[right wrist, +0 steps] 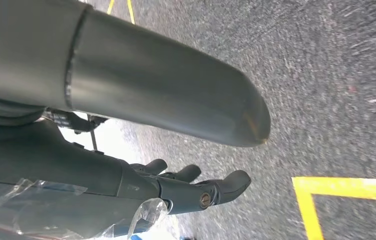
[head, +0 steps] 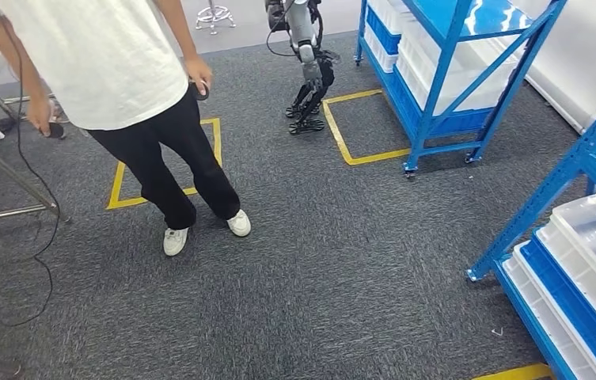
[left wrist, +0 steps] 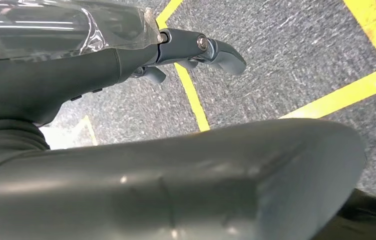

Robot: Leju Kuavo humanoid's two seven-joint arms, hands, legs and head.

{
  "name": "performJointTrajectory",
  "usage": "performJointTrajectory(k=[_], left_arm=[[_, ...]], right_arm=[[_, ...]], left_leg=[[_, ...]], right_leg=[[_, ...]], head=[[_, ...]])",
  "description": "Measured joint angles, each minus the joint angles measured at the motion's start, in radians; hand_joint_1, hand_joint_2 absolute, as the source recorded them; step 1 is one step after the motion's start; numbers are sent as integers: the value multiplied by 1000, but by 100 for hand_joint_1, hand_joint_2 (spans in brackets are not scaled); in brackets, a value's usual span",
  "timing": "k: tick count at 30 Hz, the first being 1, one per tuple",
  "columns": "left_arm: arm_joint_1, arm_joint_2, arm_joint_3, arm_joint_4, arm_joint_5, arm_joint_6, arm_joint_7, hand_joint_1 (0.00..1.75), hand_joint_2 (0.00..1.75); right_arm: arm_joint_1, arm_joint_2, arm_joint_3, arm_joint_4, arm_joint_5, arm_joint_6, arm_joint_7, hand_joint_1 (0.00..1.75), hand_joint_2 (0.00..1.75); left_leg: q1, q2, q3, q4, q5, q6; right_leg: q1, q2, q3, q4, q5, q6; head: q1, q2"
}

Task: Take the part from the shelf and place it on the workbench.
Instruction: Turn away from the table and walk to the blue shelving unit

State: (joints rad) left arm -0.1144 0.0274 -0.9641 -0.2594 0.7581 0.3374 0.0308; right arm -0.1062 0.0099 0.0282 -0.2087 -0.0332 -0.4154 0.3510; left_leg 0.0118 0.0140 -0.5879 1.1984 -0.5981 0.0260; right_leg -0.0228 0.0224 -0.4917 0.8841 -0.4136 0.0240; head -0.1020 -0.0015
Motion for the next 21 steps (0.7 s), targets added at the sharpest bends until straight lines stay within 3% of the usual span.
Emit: performJointTrajectory(k=[1,2,4,6,7,9,11,13,15,16,17,19,21], left_arm=[[1,0,0,0,0,0,0,0,0],[2,0,0,0,1,0,1,0,0],[0,1,0,0,2,1,0,0,0],[-2,2,0,0,4,3,-1,0,0],[-2,3,0,0,6,4,-1,0,0],[-4,2,0,0,9,5,-1,0,0],[-6,1,0,0,12,6,-1,0,0],[-3,1,0,0,15,6,-1,0,0],[2,0,0,0,17,6,-2,0,0],[3,0,0,0,17,6,-2,0,0],[3,0,0,0,17,6,-2,0,0],[1,0,0,-1,17,6,-2,0,0],[-1,0,0,0,17,6,-3,0,0]], right_arm=[[1,0,0,0,0,0,0,0,0],[2,0,0,0,-1,0,0,0,0],[1,4,0,0,-4,0,0,0,0],[-1,7,0,0,-6,0,0,0,0],[0,9,0,0,-6,0,-1,0,0],[4,7,0,0,-6,0,-1,0,0],[6,6,0,1,-6,0,-1,0,0],[5,5,0,1,-7,-1,-2,0,0],[4,6,0,1,-8,-1,-3,0,0],[4,6,0,1,-8,-1,-3,0,0],[5,5,0,1,-8,-1,-4,0,0],[5,3,0,1,-8,-1,-4,0,0],[4,3,0,1,-9,-1,-4,0,0]], left_leg=[[-4,-3,-8,11,8,8],[-10,-8,5,-24,34,19],[-28,-39,79,-185,109,49],[-46,-78,139,-313,158,70],[-51,-87,151,-337,167,74],[-49,-68,151,-346,179,73],[-43,-45,150,-356,192,76],[-41,-18,144,-360,199,80],[-42,12,138,-359,201,80],[-42,26,136,-358,201,80],[-41,38,135,-358,201,79],[-40,60,137,-352,197,72],[-44,77,136,-341,188,61]], right_leg=[[5,12,-2,0,2,0],[9,24,-4,0,5,0],[12,46,-9,-2,14,2],[12,70,-14,-4,21,7],[12,82,-15,-5,25,10],[13,99,-21,-5,29,19],[16,62,-44,37,-3,25],[17,6,-104,169,-84,31],[13,-7,-163,306,-144,40],[10,-10,-167,326,-144,45],[8,-15,-149,301,-126,48],[3,-49,-58,149,-61,55],[2,-84,10,24,-21,48]], head=[[0,0],[0,0],[0,0],[0,0],[0,0],[0,0],[1,0],[2,0],[3,0],[2,0],[2,0],[2,0],[2,0]])
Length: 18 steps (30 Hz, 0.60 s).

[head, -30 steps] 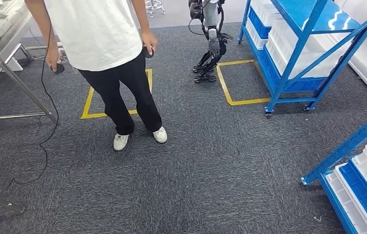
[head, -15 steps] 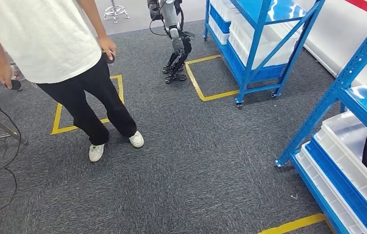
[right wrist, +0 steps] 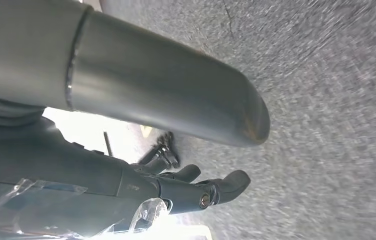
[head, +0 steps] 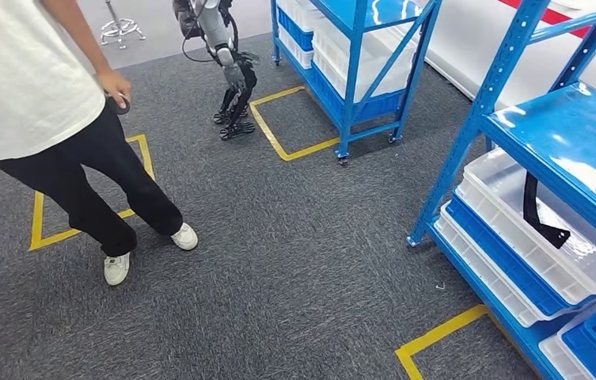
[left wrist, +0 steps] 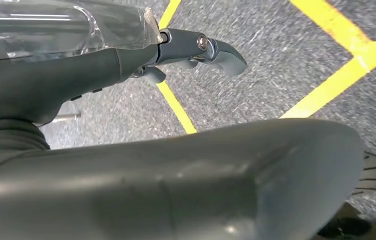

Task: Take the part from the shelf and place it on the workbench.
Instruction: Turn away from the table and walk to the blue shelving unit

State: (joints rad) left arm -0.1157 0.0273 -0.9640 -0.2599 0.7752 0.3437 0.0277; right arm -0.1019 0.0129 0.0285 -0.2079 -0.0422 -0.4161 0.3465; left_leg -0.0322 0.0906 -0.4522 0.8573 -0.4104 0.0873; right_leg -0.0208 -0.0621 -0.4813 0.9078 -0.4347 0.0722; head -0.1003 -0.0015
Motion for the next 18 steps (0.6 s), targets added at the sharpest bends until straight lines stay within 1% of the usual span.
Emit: performJointTrajectory(k=[1,3,4,5,6,7,8,9,10,11,12,13,14,15,16,17,18], left_arm=[[-1,0,0,0,0,0,-1,0,0],[-3,0,0,0,-1,0,-3,0,0],[-4,0,0,0,-1,0,-4,0,0],[-5,0,0,0,-1,0,-6,0,0],[-4,-1,0,0,-1,0,-7,0,0],[-3,-1,0,-1,-1,0,-8,0,0],[-1,-1,0,-1,0,0,-9,0,0],[1,-1,0,-1,0,1,-9,0,0],[3,-1,0,-1,0,1,-9,0,0],[4,-1,-1,-1,0,1,-9,0,0],[3,-1,-1,-1,0,1,-10,0,0],[2,-1,-1,-1,0,1,-10,0,0],[2,0,-1,-1,1,1,-10,0,0],[1,0,-1,-1,1,1,-10,0,0],[1,1,-1,-1,1,1,-11,0,0],[0,1,-1,-1,1,1,-11,0,0],[-2,1,-1,-1,1,1,-12,0,0]], right_arm=[[0,0,0,0,0,0,0,0,0],[2,1,0,0,-2,0,-1,0,0],[3,1,0,0,-4,0,-2,0,0],[2,1,0,0,-5,0,-2,0,0],[0,1,0,0,-6,0,-2,0,0],[-3,1,0,0,-6,0,-3,0,0],[-4,1,0,0,-6,0,-3,0,0],[-4,1,0,0,-6,0,-3,0,0],[-3,1,0,0,-6,0,-4,0,0],[-2,1,0,0,-6,0,-4,0,0],[-2,1,0,0,-6,0,-4,0,0],[-2,1,0,0,-6,0,-4,0,0],[-2,3,0,0,-6,0,-4,0,0],[-5,4,0,0,-7,0,-4,0,0],[-5,6,0,0,-7,0,-5,0,0],[-4,7,0,0,-7,0,-5,0,0],[-1,6,0,0,-7,0,-5,0,0]], left_leg=[[-3,8,0,4,-4,-5],[-3,23,0,9,-9,-12],[0,13,-3,19,-18,-18],[4,-8,-14,48,-39,-26],[9,-34,-36,99,-71,-34],[15,-59,-69,175,-112,-42],[19,-71,-107,258,-151,-47],[21,-75,-139,326,-175,-50],[23,-77,-157,361,-181,-50],[23,-80,-152,349,-163,-47],[22,-87,-127,293,-129,-42],[21,-103,-89,209,-86,-34],[18,-129,-50,124,-48,-23],[15,-150,-23,60,-22,-14],[12,-165,-8,24,-10,-7],[9,-167,-5,13,-7,-2],[9,-157,-3,8,-3,0]], right_leg=[[1,-6,10,-22,5,-8],[3,15,4,-24,7,-25],[2,25,2,-24,10,-31],[1,35,0,-24,13,-37],[-1,44,-3,-24,16,-43],[-1,54,-6,-24,19,-47],[0,66,-10,-24,21,-50],[0,78,-13,-24,23,-51],[1,92,-14,-24,25,-52],[1,105,-15,-24,26,-51],[2,118,-15,-24,27,-50],[2,131,-15,-24,30,-49],[2,144,-16,-24,32,-47],[2,154,-18,-24,34,-43],[1,164,-21,-24,37,-39],[0,174,-23,-26,39,-33],[0,183,-25,-31,42,-25]], head=[[0,0],[0,0],[0,0],[0,0],[0,0],[0,0],[0,0],[0,0],[0,0],[0,0],[0,0],[0,0],[0,0],[-1,0],[-1,0],[-1,0],[-1,0]])
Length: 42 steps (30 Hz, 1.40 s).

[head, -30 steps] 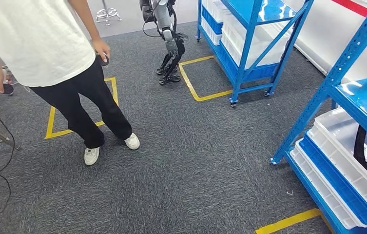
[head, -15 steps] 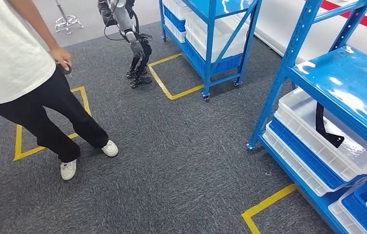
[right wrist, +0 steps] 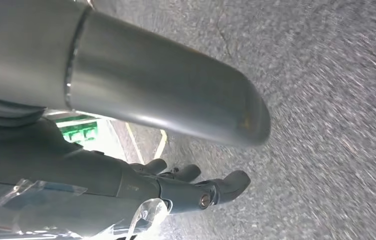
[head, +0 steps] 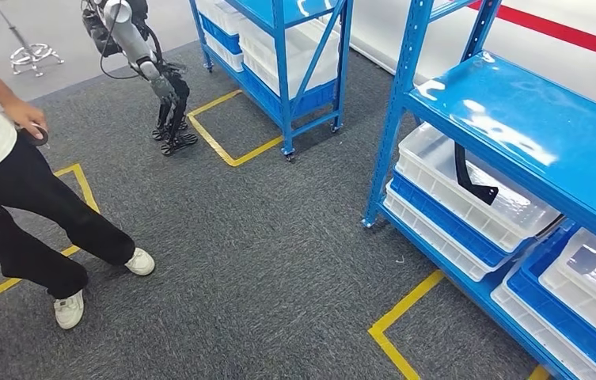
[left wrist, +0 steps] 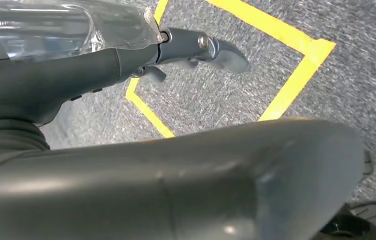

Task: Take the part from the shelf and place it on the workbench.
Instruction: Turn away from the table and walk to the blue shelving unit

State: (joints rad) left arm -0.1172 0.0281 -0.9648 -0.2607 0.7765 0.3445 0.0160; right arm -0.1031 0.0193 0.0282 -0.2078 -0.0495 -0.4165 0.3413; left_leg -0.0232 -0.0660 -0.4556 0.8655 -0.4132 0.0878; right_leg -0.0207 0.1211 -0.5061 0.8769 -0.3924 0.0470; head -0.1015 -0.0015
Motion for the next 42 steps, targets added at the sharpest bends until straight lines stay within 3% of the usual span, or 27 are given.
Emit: performJointTrajectory(k=[1,3,5,6,7,8,10,12,14,16,18,20,21,22,23,25,27,28,29,31,33,36,37,38,39,40,42], left_arm=[[-2,-1,0,-1,0,0,0,0,0],[-4,-2,0,-3,0,0,-1,0,0],[0,-2,0,-4,0,0,-1,0,0],[3,-2,-1,-4,0,0,0,0,0],[5,-2,-1,-4,0,0,0,0,0],[5,-2,-1,-4,0,-1,0,0,0],[3,-3,-2,-4,0,-1,0,0,0],[1,-4,-4,-4,1,-1,0,0,0],[0,-3,-6,-4,4,-1,0,0,0],[-2,-3,-7,-4,7,-1,-1,0,0],[-4,-3,-9,-4,10,-1,-1,0,0],[-2,-3,-12,-5,11,0,-2,0,0],[0,-3,-13,-5,11,0,-2,0,0],[2,-3,-15,-5,11,0,-2,0,0],[4,-3,-16,-5,12,0,-2,0,0],[4,-3,-17,-5,12,0,-2,0,0],[2,-3,-18,-5,11,0,-2,0,0],[1,-2,-18,-5,10,0,-1,0,0],[0,-2,-19,-5,10,0,-1,0,0],[-1,-3,-19,-5,9,1,1,0,0],[-2,-3,-19,-5,9,3,2,0,0],[1,-3,-20,-6,11,6,2,0,0],[3,-3,-20,-6,12,6,2,0,0],[4,-3,-20,-6,13,6,2,0,0],[4,-3,-21,-6,13,6,2,0,0],[3,-4,-21,-6,14,6,2,0,0],[1,-4,-21,-6,14,5,2,0,0]], right_arm=[[4,-2,0,1,0,0,0,0,0],[5,-4,0,2,-1,-2,0,0,0],[2,-5,0,2,-2,-2,-1,0,0],[0,-5,0,2,-2,-2,-1,0,0],[0,-5,0,2,-3,-2,-1,0,0],[0,-5,0,2,-3,-2,-2,0,0],[2,-7,0,2,-4,-3,-3,0,0],[-1,-9,0,2,-4,-3,-4,0,0],[-2,-9,0,2,-4,-3,-6,0,0],[0,-9,0,2,-4,-3,-8,0,0],[0,-10,0,3,-4,-3,-9,0,0],[-3,-9,0,3,-5,-3,-9,0,0],[-4,-9,0,3,-6,-3,-10,0,0],[-4,-8,0,3,-6,-3,-10,0,0],[-4,-8,0,3,-7,-3,-10,0,0],[-2,-8,0,3,-8,-3,-9,0,0],[-3,-7,0,3,-10,-3,-9,0,0],[-4,-6,0,3,-10,-3,-9,0,0],[-3,-5,0,3,-11,-3,-9,0,0],[0,-6,0,3,-12,-3,-8,0,0],[3,-8,0,4,-13,-4,-7,0,0],[0,-9,0,4,-13,-5,-7,0,0],[0,-8,0,4,-13,-5,-7,0,0],[0,-8,0,4,-13,-5,-7,0,0],[1,-8,0,4,-13,-6,-7,0,0],[1,-9,0,4,-13,-6,-7,0,0],[0,-10,0,4,-13,-6,-7,0,0]], left_leg=[[2,11,3,-8,6,1],[8,33,8,-25,21,4],[7,60,6,-28,25,6],[6,75,5,-27,26,7],[4,90,4,-27,25,7],[4,104,3,-26,25,6],[5,126,3,-20,22,3],[1,145,1,-9,13,-8],[-4,164,-1,-1,5,-18],[-2,177,0,4,1,-27],[5,145,-20,58,-40,-41],[15,97,-82,201,-124,-56],[20,86,-116,281,-160,-60],[23,81,-140,336,-178,-62],[24,79,-144,350,-175,-62],[25,65,-90,245,-113,-54],[23,17,-9,80,-44,-40],[20,-2,13,29,-27,-36],[17,-12,23,6,-21,-33],[15,9,22,-1,-14,-28],[18,33,20,-10,-1,-16],[15,73,10,-13,9,-6],[14,88,6,-13,9,-6],[13,102,4,-12,10,-6],[13,115,3,-11,10,-7],[13,126,4,-10,9,-9],[11,147,5,-3,4,-17]], right_leg=[[0,-4,-2,0,-1,5],[5,-47,-28,51,-40,12],[6,-95,-90,192,-120,15],[4,-102,-122,266,-151,18],[3,-106,-141,310,-163,21],[2,-109,-138,313,-153,24],[-1,-129,-71,195,-92,28],[-1,-172,6,52,-42,25],[1,-185,27,4,-29,12],[1,-161,20,5,-23,-3],[-2,-141,15,4,-15,-16],[-4,-123,6,4,-8,-25],[-4,-111,1,4,-5,-27],[-3,-99,-3,5,-2,-27],[-3,-86,-6,5,1,-26],[-3,-61,-9,5,7,-20],[-3,-37,-11,5,12,-12],[-3,-27,-14,6,15,-7],[-4,-17,-18,5,19,-2],[-5,2,-24,3,26,11],[-4,-27,-46,39,-1,19],[-1,-98,-139,247,-120,24],[-1,-104,-165,311,-146,27],[-1,-108,-170,337,-151,28],[-2,-113,-151,318,-137,30],[-2,-122,-112,257,-108,30],[-1,-166,-14,98,-52,28]], head=[[0,0],[2,0],[3,0],[3,0],[3,0],[3,0],[2,0],[2,0],[0,0],[0,0],[0,0],[0,0],[0,0],[0,0],[0,0],[0,0],[0,0],[0,0],[0,0],[0,0],[2,0],[7,0],[8,0],[8,0],[8,0],[7,0],[7,0]])
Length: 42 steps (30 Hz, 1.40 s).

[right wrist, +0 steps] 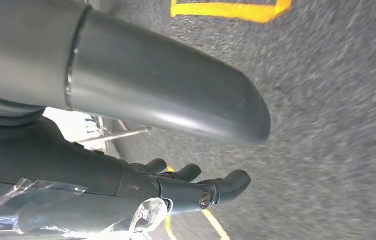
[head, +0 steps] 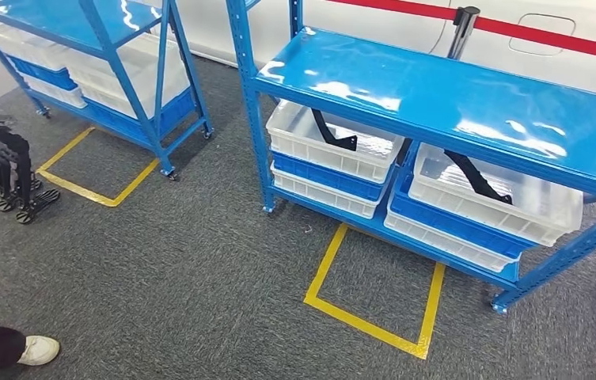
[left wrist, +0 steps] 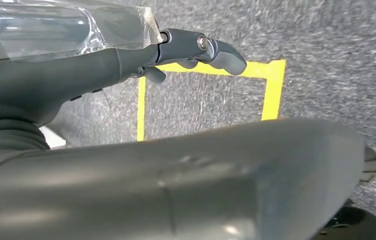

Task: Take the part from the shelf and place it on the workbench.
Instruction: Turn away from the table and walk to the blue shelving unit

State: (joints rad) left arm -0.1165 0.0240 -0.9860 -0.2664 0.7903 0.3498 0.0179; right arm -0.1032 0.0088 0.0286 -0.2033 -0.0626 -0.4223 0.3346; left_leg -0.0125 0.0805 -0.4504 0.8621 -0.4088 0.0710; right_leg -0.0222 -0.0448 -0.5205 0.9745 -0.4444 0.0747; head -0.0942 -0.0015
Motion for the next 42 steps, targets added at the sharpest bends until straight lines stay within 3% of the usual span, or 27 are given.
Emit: performJointTrajectory(k=[2,4,6,8,10,11,12,13,15,16,17,18,20,22,24,25,26,27,28,30,32,34,36,38,42], left_arm=[[-1,0,0,0,1,0,0,0,0],[-4,0,0,0,2,0,1,0,0],[-5,0,0,0,3,0,2,0,0],[-4,-1,0,-1,4,0,3,0,0],[1,-1,-1,-1,6,1,4,0,0],[3,-1,-2,-1,6,1,5,0,0],[4,-1,-2,-1,6,1,6,0,0],[4,-1,-2,-1,6,1,6,0,0],[2,0,-2,-1,6,1,6,0,0],[2,1,-2,-1,7,1,6,0,0],[1,2,-2,-1,8,2,5,0,0],[0,2,-2,-1,10,3,5,0,0],[-2,2,-2,-1,15,5,4,0,0],[-3,1,-2,-2,17,7,3,0,0],[-1,1,-2,-2,17,8,2,0,0],[1,1,-3,-2,17,8,2,0,0],[3,1,-3,-2,18,8,2,0,0],[3,0,-3,-2,18,9,2,0,0],[2,0,-3,-2,19,11,2,0,0],[-1,-3,-3,-2,20,14,2,0,0],[-4,-4,-4,-2,20,17,3,0,0],[-5,-4,-4,-2,22,20,6,0,0],[-5,-4,-4,-2,26,24,12,0,87],[-4,-4,-4,-2,32,26,20,0,175],[-3,-5,-5,-2,44,25,29,0,175]], right_arm=[[-1,0,0,0,0,0,0,0,0],[1,0,0,0,0,0,0,0,0],[1,0,0,0,0,0,0,0,0],[-5,0,0,0,0,-1,0,0,0],[-7,0,0,0,0,-1,0,0,0],[-5,0,0,0,0,-1,0,0,0],[-3,0,0,0,0,-1,0,0,0],[-2,0,0,0,0,-1,0,0,0],[-3,2,0,0,0,-1,-1,0,0],[-5,3,0,0,0,-1,-1,0,0],[-6,4,0,0,0,-1,-2,0,0],[-6,4,0,0,0,0,-2,0,0],[-2,1,0,0,0,-1,-3,0,0],[0,-1,0,0,0,0,-3,0,0],[-2,-2,0,0,-1,0,-4,0,0],[-2,-2,0,0,-1,0,-4,0,0],[-2,-2,0,0,-1,0,-4,0,0],[-2,-3,0,0,-1,-2,-4,0,0],[-1,-4,0,0,0,-4,-5,0,0],[0,-7,0,0,6,-8,-4,0,0],[2,-10,0,0,13,-7,5,0,87],[3,-11,0,0,17,-4,14,0,175],[3,-11,0,0,21,-1,19,0,175],[2,-11,1,0,23,5,23,0,175],[2,-11,1,0,24,16,24,0,175]], left_leg=[[-5,18,1,6,-5,-12],[-5,35,2,8,-9,-21],[1,7,-8,41,-37,-35],[8,-45,-60,164,-112,-49],[12,-65,-127,316,-179,-51],[12,-68,-145,353,-185,-49],[9,-71,-143,345,-168,-43],[6,-76,-120,293,-134,-35],[-3,-120,-42,124,-54,-13],[-8,-141,-14,58,-27,-4],[-13,-156,2,20,-14,3],[-18,-156,5,9,-11,6],[-16,-131,4,2,-1,11],[-10,-106,2,-8,11,19],[-9,-79,-6,-9,16,25],[-9,-65,-10,-9,17,25],[-10,-51,-13,-8,18,24],[-9,-40,-15,-7,19,23],[-9,-31,-16,-6,20,22],[-11,-20,-18,-2,19,16],[-15,-14,-21,5,14,7],[-17,-12,-23,10,10,13],[-15,-13,-25,11,12,19],[-11,-14,-26,11,17,12],[-5,-14,-26,10,21,2]], right_leg=[[2,-23,41,-79,21,-13],[5,-4,37,-84,24,-30],[3,15,32,-85,30,-44],[6,33,25,-85,38,-56],[14,52,18,-85,43,-60],[15,64,16,-85,45,-59],[17,76,15,-85,47,-57],[18,89,15,-85,49,-55],[17,112,13,-85,55,-52],[15,123,10,-85,58,-50],[12,134,7,-85,61,-46],[11,146,4,-86,64,-40],[11,158,-4,-84,67,-30],[13,120,-32,-32,28,-22],[11,71,-94,107,-55,-14],[9,62,-126,182,-89,-9],[8,58,-145,230,-106,-4],[6,55,-141,235,-101,-1],[5,52,-113,194,-78,0],[3,39,-16,32,-18,-1],[4,29,46,-76,14,-14],[7,30,53,-92,20,-25],[11,30,52,-91,20,-29],[17,30,51,-91,21,-34],[23,29,51,-91,21,-41]], head=[[0,0],[0,0],[0,0],[-1,0],[-1,0],[-1,0],[-1,0],[-1,0],[-1,0],[-1,0],[-1,0],[-1,0],[-1,0],[0,0],[2,0],[3,0],[3,0],[3,0],[3,0],[2,0],[2,0],[1,0],[1,0],[2,0],[2,0]])
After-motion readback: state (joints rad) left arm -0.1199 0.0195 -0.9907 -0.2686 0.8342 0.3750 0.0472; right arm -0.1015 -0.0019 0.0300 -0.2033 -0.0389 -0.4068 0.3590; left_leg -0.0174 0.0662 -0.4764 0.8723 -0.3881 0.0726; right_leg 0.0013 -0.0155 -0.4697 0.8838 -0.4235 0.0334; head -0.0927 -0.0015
